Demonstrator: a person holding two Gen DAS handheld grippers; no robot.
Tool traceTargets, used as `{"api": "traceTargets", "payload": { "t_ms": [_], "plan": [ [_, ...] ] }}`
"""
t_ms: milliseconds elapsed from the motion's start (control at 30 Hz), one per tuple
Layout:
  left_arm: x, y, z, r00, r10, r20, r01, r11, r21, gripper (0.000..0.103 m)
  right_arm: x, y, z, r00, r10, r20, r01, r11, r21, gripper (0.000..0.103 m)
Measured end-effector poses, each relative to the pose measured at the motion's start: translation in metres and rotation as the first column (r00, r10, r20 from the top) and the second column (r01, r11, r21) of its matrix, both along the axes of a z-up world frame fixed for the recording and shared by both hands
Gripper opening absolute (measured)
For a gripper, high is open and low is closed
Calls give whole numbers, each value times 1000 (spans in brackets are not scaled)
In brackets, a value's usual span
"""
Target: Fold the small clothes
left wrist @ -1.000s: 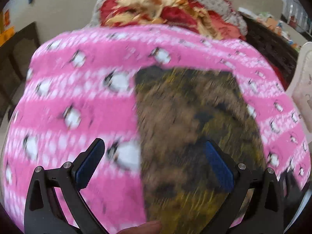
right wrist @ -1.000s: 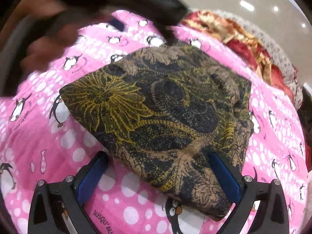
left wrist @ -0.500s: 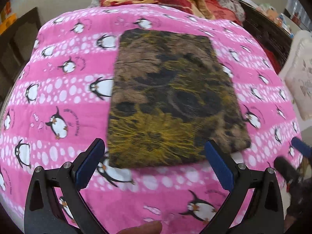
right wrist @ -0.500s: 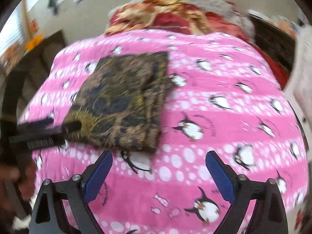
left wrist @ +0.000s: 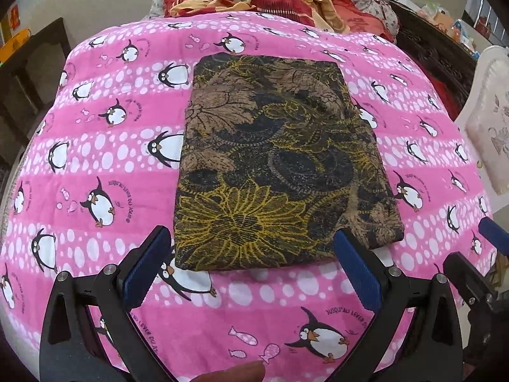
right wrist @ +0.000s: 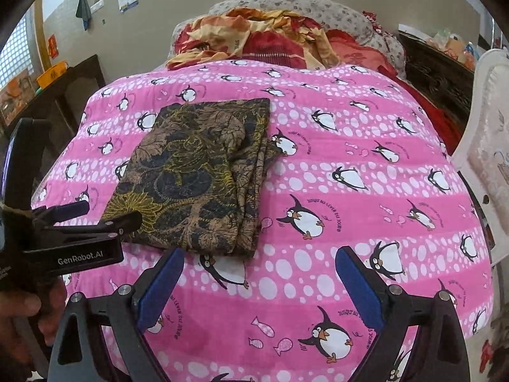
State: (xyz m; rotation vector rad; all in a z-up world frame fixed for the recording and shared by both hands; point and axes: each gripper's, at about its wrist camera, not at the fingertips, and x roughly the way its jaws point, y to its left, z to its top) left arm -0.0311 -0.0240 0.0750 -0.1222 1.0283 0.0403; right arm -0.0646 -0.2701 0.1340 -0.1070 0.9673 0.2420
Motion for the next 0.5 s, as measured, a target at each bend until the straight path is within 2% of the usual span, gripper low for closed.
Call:
{"api": "traceTargets", "payload": {
  "t_ms": [500],
  "plan": [
    [-1,-5,-5,1000,-8,-7,8,1000,3,102,2,-1,-5,1000,-7,-8,7,1000,9,95]
  ]
}}
